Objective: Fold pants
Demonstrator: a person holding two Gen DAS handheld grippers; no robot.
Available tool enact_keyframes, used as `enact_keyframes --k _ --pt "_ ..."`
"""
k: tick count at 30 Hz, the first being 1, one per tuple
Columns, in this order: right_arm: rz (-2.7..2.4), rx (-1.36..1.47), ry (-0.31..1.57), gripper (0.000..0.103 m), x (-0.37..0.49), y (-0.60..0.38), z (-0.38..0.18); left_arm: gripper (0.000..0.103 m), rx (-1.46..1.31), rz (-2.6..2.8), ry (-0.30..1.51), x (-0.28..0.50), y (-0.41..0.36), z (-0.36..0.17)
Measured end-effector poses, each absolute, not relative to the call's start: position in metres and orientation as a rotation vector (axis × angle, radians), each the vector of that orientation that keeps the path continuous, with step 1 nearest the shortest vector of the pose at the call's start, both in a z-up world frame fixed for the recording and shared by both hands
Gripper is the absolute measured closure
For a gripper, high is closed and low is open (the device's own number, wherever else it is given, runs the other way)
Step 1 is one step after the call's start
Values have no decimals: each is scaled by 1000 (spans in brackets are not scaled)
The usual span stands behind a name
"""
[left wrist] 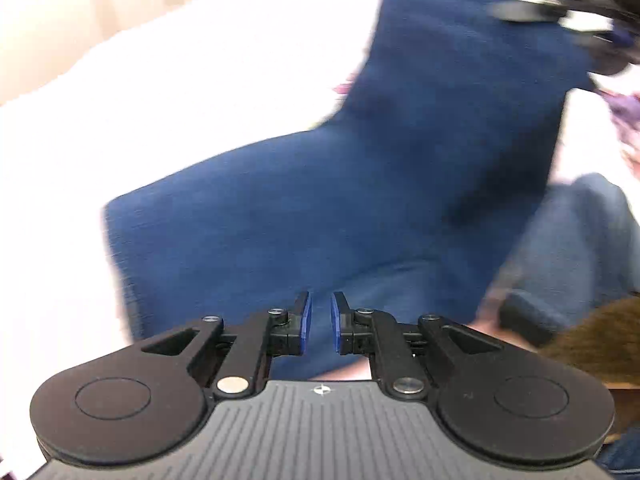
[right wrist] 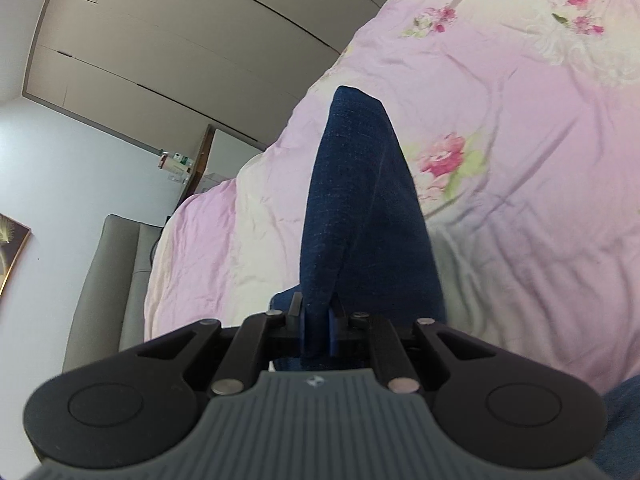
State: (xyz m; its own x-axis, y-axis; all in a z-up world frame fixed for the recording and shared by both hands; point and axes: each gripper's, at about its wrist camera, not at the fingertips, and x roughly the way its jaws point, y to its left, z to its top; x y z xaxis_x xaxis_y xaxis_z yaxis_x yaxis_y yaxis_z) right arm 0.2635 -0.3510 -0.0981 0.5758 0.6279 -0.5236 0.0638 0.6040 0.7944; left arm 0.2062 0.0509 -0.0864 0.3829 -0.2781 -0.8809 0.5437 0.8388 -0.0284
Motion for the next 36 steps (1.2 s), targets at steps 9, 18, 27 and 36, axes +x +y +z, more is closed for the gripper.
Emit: enact_keyframes --k 9,18,27,36 --pt "513 932 975 97 307 -230 -93 89 15 -263 1068 227 172 -95" --pt "500 887 1174 97 341 -94 -160 89 -126 -228 1037 209 185 -97" --pt "408 811 1303 91 356 -41 -229 89 -123 -189 1045 206 185 -105" --pt "517 730 1268 63 348 -29 -217 83 -144 -161 977 196 178 -84"
